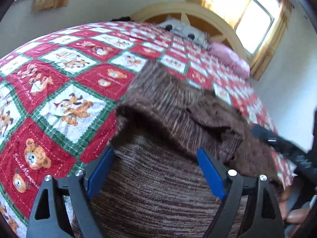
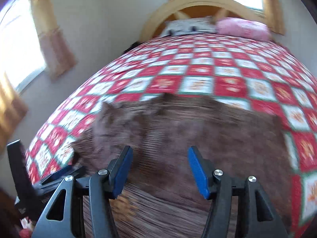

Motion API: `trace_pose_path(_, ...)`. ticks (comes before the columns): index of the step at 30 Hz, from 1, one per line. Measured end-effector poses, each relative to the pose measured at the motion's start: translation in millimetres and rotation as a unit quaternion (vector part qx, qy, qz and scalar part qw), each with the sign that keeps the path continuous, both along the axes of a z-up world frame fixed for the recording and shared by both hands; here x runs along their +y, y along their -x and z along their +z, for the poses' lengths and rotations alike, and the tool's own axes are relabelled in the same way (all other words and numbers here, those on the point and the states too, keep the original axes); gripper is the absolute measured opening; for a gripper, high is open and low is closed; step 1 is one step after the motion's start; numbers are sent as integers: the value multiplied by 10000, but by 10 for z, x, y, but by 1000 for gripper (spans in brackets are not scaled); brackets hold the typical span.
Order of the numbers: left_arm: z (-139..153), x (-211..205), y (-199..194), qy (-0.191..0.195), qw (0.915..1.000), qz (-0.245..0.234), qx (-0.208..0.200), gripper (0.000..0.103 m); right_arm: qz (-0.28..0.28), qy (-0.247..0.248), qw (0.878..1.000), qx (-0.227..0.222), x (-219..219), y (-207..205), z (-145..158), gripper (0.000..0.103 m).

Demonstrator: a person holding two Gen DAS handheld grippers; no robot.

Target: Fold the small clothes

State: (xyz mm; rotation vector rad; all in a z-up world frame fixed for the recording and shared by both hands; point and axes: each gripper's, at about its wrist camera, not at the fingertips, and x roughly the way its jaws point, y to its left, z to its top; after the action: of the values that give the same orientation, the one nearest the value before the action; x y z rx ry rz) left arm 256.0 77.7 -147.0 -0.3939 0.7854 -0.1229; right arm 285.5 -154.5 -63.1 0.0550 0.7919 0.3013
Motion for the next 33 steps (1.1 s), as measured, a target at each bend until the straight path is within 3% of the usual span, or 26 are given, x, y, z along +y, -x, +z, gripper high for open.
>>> trace_pose_path(3, -2, 49, 66, 161, 9997, 116, -121, 88, 649, 760, 9950, 7, 510, -183, -108, 60)
trace_pose_path(6, -16, 210, 141, 304, 9979, 559, -133, 89, 1286, 1628, 9782, 77, 913, -283, -323, 59)
trace_pose_path(7, -41, 266, 143, 524, 9967, 599, -124, 89, 1290, 1928, 9727, 42, 940, -319, -414, 59)
trace_pose_path(9, -58, 297, 131, 602, 9961, 637, -136, 89, 1148, 2275, 9669, -87, 965, -355, -515, 56)
trace_pose_path(10, -47, 272, 134, 517, 9965, 637, -132, 89, 1107, 2161, 9700, -103, 944, -374, -514, 49)
trace_pose_path(11, -37, 247, 127, 433, 9970, 633, -116, 89, 1024, 1990, 9746, 23, 900, -424, -514, 23)
trace_pose_path(12, -29, 218, 119, 348, 9974, 623, -91, 90, 928, 1862, 9780, 137, 860, -460, -514, 7)
trace_pose_path(18, -73, 313, 85, 574, 9959, 696, -85, 91, 401, 299, 9987, 63, 388, -455, -217, 7)
trace_pose_path(23, -80, 347, 78, 613, 9945, 838, -92, 91, -46, -1136, 9929, 355, -178, -470, -184, 7)
trace_pose_path(29, -83, 348, 79, 579, 9945, 870, -92, 91, -837, -1305, 9844, 829, -581, -396, -618, 7)
trace_pose_path(33, -84, 342, 76, 573, 9945, 876, -93, 91, -907, -1939, 9744, 692, -709, -245, -498, 7)
